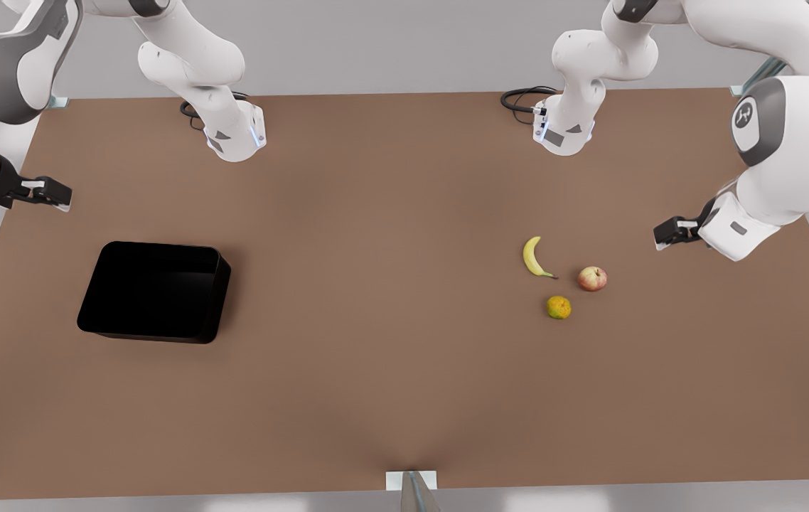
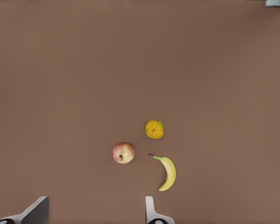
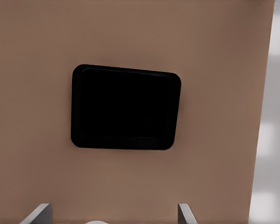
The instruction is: Place the storage box in the middle with the right arm, and place the apple in the storage box with the left arm
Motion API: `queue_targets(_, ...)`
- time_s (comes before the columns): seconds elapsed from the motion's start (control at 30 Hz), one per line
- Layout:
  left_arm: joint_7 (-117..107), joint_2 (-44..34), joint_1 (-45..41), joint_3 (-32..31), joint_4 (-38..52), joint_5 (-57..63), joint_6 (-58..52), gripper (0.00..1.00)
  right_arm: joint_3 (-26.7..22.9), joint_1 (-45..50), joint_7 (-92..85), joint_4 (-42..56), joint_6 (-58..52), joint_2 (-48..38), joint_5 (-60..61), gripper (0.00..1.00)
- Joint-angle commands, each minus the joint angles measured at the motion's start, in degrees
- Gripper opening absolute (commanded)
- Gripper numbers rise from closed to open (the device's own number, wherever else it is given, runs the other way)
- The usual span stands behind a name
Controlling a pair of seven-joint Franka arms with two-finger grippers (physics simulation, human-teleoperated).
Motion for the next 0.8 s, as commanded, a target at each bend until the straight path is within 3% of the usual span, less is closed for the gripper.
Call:
queue_targets(0.0,-1.1,-0.05,0.0,0.02,0.03,0.03,0.8,1.0,-0.03,0.01,-3.44,0.02,0.34,-0.05,0.1,1.0)
queue_targets(0.13,-1.1,0.04,0.0,0.02,0.03,0.03,0.71,1.0,-0.12,-0.17,-2.83,-1.03,1.04,2.05,-0.25,1.0)
queue_targets(0.2,-1.1,0.21,0.0,0.02,0.03,0.03,0.54,1.0,-0.82,-8.77,-6.86,-4.02,8.51,6.98,0.1,1.0)
queue_targets(0.3,-1.01,0.21,0.0,0.02,0.03,0.03,0.27,1.0,-11.54,-10.54,-17.33,-7.71,18.35,11.46,1.07,1.0)
queue_targets(0.4,-1.01,0.21,0.0,0.02,0.03,0.03,0.19,1.0,-15.58,-9.75,-16.71,-22.46,33.54,11.2,6.25,1.0)
queue_targets(0.6,-1.19,0.13,0.0,0.02,0.03,-0.14,-0.96,1.0,-15.67,-9.57,-16.8,-38.56,60.71,13.4,10.56,1.0)
queue_targets(0.77,-1.19,0.21,0.0,0.02,0.29,-0.14,-1.31,1.0,-16.55,-9.66,-17.33,-45.59,69.16,14.36,14.34,1.0)
